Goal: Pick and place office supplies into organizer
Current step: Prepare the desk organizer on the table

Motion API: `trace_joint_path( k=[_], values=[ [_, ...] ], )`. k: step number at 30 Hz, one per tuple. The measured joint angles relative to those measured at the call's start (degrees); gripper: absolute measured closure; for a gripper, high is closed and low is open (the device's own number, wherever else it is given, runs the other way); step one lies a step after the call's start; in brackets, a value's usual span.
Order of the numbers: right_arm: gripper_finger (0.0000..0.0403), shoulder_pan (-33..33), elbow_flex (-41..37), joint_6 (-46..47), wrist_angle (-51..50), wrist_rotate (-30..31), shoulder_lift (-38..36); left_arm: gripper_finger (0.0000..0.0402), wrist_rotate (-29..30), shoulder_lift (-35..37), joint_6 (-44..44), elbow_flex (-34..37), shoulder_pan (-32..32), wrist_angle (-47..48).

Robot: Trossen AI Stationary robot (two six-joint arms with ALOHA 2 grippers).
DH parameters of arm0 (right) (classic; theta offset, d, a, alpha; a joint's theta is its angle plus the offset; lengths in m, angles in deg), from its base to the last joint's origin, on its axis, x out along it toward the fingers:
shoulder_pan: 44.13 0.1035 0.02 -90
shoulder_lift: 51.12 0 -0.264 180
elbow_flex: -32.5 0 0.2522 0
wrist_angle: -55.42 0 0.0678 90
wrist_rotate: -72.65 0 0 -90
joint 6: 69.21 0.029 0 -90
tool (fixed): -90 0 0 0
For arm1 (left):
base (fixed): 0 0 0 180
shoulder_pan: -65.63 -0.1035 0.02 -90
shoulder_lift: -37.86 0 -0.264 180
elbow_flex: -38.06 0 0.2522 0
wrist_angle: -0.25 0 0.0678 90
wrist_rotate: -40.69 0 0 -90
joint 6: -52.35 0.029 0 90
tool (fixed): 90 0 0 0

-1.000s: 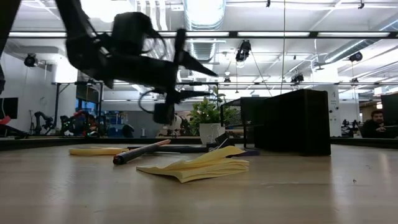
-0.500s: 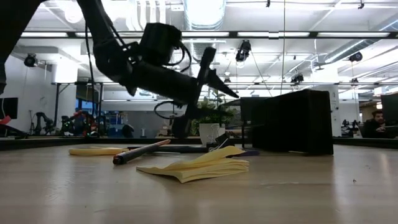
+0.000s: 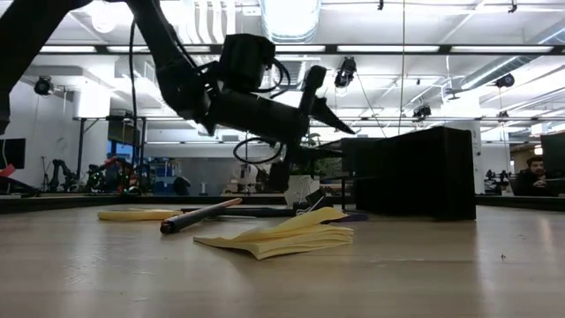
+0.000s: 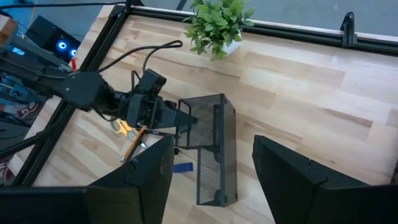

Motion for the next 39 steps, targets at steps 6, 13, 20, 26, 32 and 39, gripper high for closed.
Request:
trace_joint_path(
  k=[6, 13, 20, 26, 32, 39],
  values=[
    [0.0197, 0.0, -0.1, 0.0, 0.0, 0.0, 0.0, 0.0381, -0.2, 2.7, 8.4, -0.9, -0.2, 5.5],
    [0.0197, 0.0, -0.1, -1.0, 0.0, 0.0, 0.0, 0.0400, 4.6, 12.9, 12.4, -2.8, -0.2, 21.1],
    [0.0197, 0.0, -0.2, -4.0, 0.0, 0.1, 0.1, 0.0401, 6.2, 23.6, 21.2, -8.9, -0.2, 41.7],
    [0.0197, 0.0, -0.5, -6.7, 0.1, 0.1, 0.1, 0.0401, 6.1, 32.6, 41.4, -18.8, 1.9, 59.4],
    [0.0197, 0.0, -1.1, -7.8, 0.0, 0.1, 0.1, 0.0401, 6.2, 31.4, 61.3, -28.3, 5.9, 88.7],
    [0.0197, 0.0, -1.6, -8.6, 0.0, 0.0, 0.5, 0.0401, 16.2, 22.8, 83.6, -35.6, 6.9, 97.1]
  ],
)
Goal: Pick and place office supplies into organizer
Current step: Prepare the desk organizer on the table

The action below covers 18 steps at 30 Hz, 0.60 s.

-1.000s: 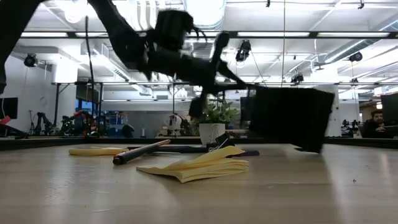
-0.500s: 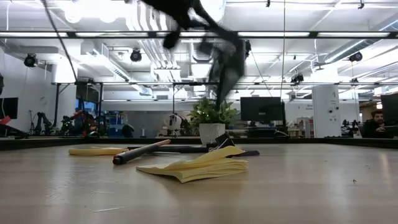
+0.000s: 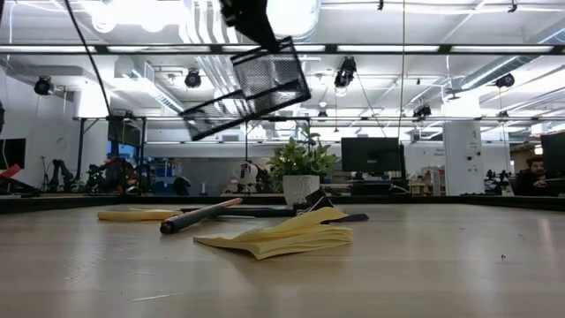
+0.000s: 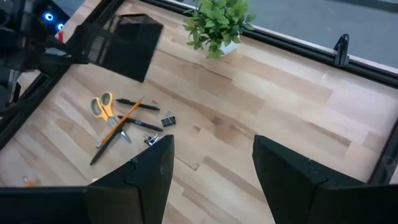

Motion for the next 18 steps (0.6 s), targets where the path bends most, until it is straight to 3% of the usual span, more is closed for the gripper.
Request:
trace_joint_path(
  k=[10, 18],
  values=[
    [0.0197, 0.4, -0.7, 1.1, 0.0, -1.6, 1.2, 0.0401, -3.4, -14.4, 5.9, -17.8, 0.3, 13.2],
    [0.0197, 0.4, -0.7, 1.3, 0.0, -1.6, 1.4, 0.0401, -6.4, -25.9, 7.3, -26.3, -0.7, 13.9]
  ],
)
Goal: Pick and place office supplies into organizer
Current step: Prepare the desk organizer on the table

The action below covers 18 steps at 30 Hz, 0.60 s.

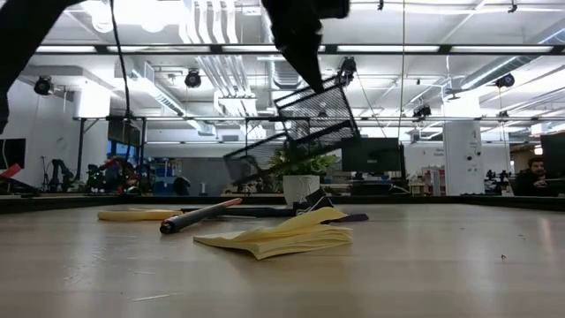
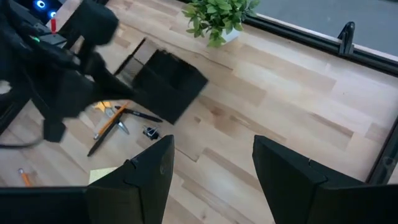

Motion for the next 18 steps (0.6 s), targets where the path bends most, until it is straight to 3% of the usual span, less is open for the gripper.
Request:
trace_joint_path(
  k=[11, 18],
  values=[
    [0.0197, 0.0, -0.3, -0.1, 0.0, 0.0, 0.0, 0.0402, 2.3, -11.8, 7.1, -7.0, -1.3, -3.3],
    [0.0197, 0.2, -2.2, -5.6, 0.0, -4.5, 0.0, 0.0388, 2.9, -13.1, 9.5, -7.1, -0.8, -7.1]
  ],
)
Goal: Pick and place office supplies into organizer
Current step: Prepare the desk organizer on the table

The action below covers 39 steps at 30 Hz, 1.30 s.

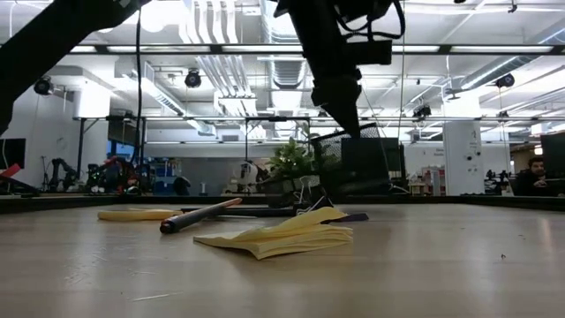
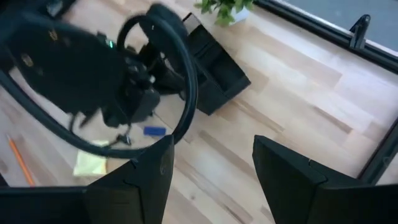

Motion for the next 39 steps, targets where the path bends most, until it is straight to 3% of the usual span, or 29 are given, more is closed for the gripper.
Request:
trace_joint_path(
  k=[10, 13, 15, 19, 25, 32, 39],
  values=[
    [0.0197, 0.0, -1.7, -4.1, 0.0, -1.8, 0.0, 0.0241, 1.2, 1.5, -0.7, 0.0, 0.3, -1.8],
    [0.0197, 0.7, -3.2, -12.7, -0.2, -5.8, 0.8, 0.0208, -0.3, 4.9, -4.7, 0.0, 0.5, 5.0],
    [0.0197, 1.6, -5.1, -20.4, -0.1, -7.3, 2.2, 0.0201, -4.7, 7.5, -10.4, 0.9, 0.4, 9.7],
    [0.0197, 1.6, -8.5, -30.3, 0.0, -7.2, 6.9, 0.0204, -7.9, 13.1, -21.9, 9.5, -0.3, 10.5],
    [0.0197, 1.0, -11.2, -40.5, 2.3, -3.2, 13.4, 0.0241, -8.3, 22.5, -36.3, 31.2, -1.6, 5.3],
    [0.0212, -4.4, -16.4, -48.1, 12.3, -4.8, 10.8, 0.0295, -10.6, 31.9, -44.1, 54.5, -3.3, -16.5],
    [0.0221, -5.1, -20.3, -70.3, 20.8, -4.7, 11.6, 0.0304, -18.1, 37.4, -53.0, 65.4, -7.9, -28.3]
  ],
)
